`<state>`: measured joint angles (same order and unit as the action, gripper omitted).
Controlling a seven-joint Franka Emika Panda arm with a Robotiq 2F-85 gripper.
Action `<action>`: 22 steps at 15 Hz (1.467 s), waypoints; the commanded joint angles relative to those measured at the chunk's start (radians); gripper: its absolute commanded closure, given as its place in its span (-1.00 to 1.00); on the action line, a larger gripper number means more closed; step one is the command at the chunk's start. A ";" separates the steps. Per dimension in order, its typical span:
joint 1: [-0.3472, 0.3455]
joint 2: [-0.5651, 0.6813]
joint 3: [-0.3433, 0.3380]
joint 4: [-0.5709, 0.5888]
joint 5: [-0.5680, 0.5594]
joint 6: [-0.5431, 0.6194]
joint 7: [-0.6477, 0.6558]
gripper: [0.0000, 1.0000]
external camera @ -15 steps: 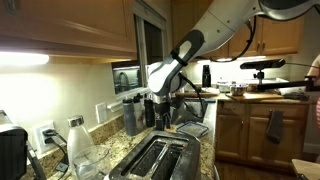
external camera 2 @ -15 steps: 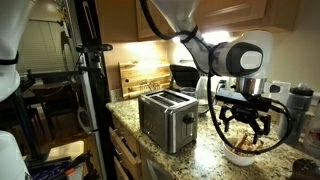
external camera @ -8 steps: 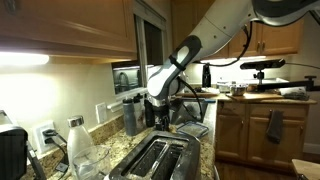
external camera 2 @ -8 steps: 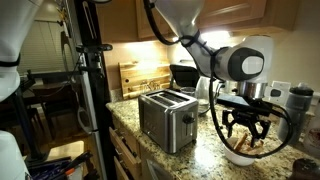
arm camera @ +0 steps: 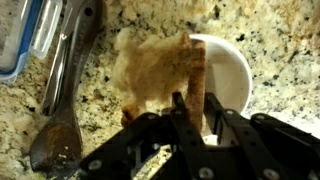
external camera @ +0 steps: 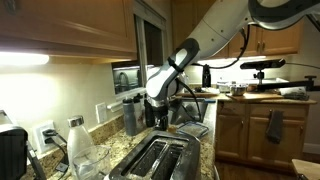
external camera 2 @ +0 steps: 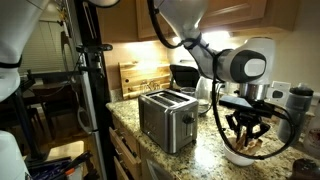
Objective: Put the two slices of bread in the two slots of the toaster
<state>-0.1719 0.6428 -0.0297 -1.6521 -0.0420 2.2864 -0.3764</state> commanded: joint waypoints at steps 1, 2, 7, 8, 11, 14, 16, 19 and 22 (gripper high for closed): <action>-0.008 0.007 0.005 0.019 0.001 -0.001 0.016 0.85; -0.005 0.006 0.002 0.021 -0.001 -0.002 0.024 0.90; -0.002 0.000 0.000 0.028 -0.001 0.000 0.037 0.81; -0.002 0.001 0.000 0.029 -0.001 0.001 0.039 0.81; -0.003 0.002 0.001 0.032 0.002 0.001 0.045 0.81; -0.001 0.000 0.004 0.032 0.004 0.002 0.048 0.81; 0.001 -0.004 0.009 0.032 0.007 0.001 0.048 0.81; 0.004 -0.017 0.020 0.033 0.012 0.004 0.044 0.81; 0.006 -0.025 0.030 0.039 0.013 0.007 0.042 0.81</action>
<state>-0.1682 0.6425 -0.0074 -1.6043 -0.0416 2.2864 -0.3476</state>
